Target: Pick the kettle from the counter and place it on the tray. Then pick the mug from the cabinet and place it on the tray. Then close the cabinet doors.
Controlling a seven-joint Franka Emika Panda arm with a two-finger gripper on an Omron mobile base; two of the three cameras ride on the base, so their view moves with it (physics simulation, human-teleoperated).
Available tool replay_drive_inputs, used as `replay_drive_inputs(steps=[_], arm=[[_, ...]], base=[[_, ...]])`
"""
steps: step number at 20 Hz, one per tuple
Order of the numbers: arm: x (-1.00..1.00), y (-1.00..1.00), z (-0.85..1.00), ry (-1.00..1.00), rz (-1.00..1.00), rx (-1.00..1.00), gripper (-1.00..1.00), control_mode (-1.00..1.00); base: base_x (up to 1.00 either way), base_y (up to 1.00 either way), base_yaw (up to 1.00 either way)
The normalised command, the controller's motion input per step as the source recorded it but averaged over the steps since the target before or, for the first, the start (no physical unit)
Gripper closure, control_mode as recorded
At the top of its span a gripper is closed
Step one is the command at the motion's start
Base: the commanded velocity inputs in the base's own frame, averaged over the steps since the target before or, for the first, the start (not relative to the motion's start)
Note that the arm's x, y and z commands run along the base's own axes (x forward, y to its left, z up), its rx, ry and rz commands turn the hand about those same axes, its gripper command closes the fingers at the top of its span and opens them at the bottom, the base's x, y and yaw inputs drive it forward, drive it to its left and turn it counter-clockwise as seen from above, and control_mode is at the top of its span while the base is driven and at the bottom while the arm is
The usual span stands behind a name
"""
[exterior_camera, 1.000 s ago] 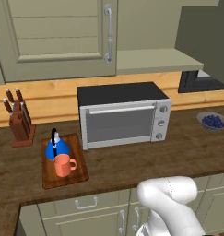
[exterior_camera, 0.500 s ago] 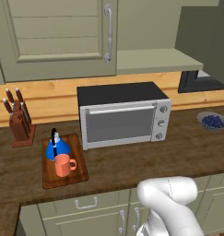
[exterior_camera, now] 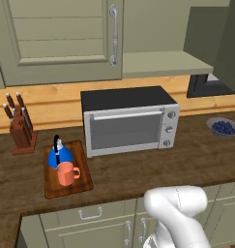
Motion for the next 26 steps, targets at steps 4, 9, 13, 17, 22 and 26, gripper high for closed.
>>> replay_drive_inputs(steps=[4,9,13,17,22,26], arm=[[0.5,0.61,-0.05,0.0,0.18,-0.11,-1.0,-1.0],[0.42,0.59,-0.02,0.0,0.23,-0.06,-1.0,-1.0],[0.41,0.65,-0.02,0.0,0.27,-0.06,-1.0,-1.0],[0.52,0.67,-0.01,0.0,0.26,-0.03,-1.0,-1.0],[0.57,0.6,-0.03,0.03,0.25,0.0,-1.0,-1.0],[0.62,0.61,-0.04,0.02,0.25,0.0,-1.0,-1.0]], base=[[0.0,0.0,0.0],[0.0,0.0,0.0],[0.0,0.0,0.0],[0.0,0.0,0.0],[0.0,0.0,0.0],[0.0,0.0,0.0]])
